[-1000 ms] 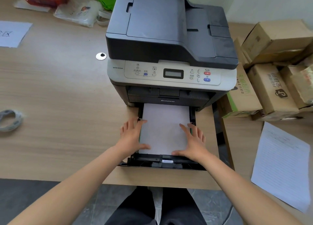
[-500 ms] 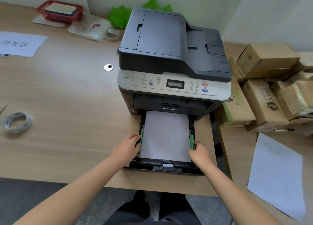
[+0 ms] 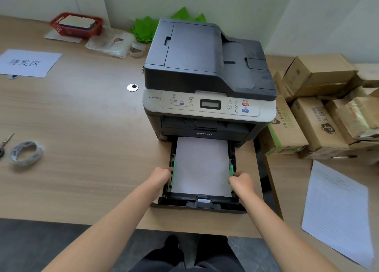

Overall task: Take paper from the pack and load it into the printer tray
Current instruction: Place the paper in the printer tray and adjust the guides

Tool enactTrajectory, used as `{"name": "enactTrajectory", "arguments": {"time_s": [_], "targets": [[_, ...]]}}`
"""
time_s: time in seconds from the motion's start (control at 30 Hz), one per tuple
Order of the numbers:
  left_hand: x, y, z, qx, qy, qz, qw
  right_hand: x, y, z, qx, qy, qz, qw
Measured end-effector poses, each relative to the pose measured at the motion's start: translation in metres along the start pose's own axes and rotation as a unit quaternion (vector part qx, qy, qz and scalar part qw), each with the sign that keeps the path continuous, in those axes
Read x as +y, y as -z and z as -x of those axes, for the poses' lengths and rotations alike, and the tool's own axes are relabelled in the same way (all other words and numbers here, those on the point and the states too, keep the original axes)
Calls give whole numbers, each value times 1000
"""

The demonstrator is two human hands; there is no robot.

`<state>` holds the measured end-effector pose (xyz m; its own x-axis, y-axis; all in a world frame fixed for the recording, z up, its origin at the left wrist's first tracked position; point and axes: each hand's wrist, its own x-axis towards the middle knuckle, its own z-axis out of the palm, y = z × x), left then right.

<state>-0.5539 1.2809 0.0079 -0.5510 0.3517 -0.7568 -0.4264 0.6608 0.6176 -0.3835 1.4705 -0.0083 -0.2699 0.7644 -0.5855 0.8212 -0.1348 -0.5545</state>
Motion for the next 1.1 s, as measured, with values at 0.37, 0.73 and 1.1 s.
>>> {"name": "enactTrajectory", "arguments": {"time_s": [0.37, 0.73, 1.1], "targets": [[-2, 16, 12, -20, -129, -138, 982, -7, 34, 3, -54, 31, -8, 998], [-47, 78, 58, -67, -198, -210, 955, 30, 88, 47, -374, 88, 209, 899], [-65, 22, 47, -77, -227, -403, 883, 44, 54, 55, -117, 180, 338, 916]]}}
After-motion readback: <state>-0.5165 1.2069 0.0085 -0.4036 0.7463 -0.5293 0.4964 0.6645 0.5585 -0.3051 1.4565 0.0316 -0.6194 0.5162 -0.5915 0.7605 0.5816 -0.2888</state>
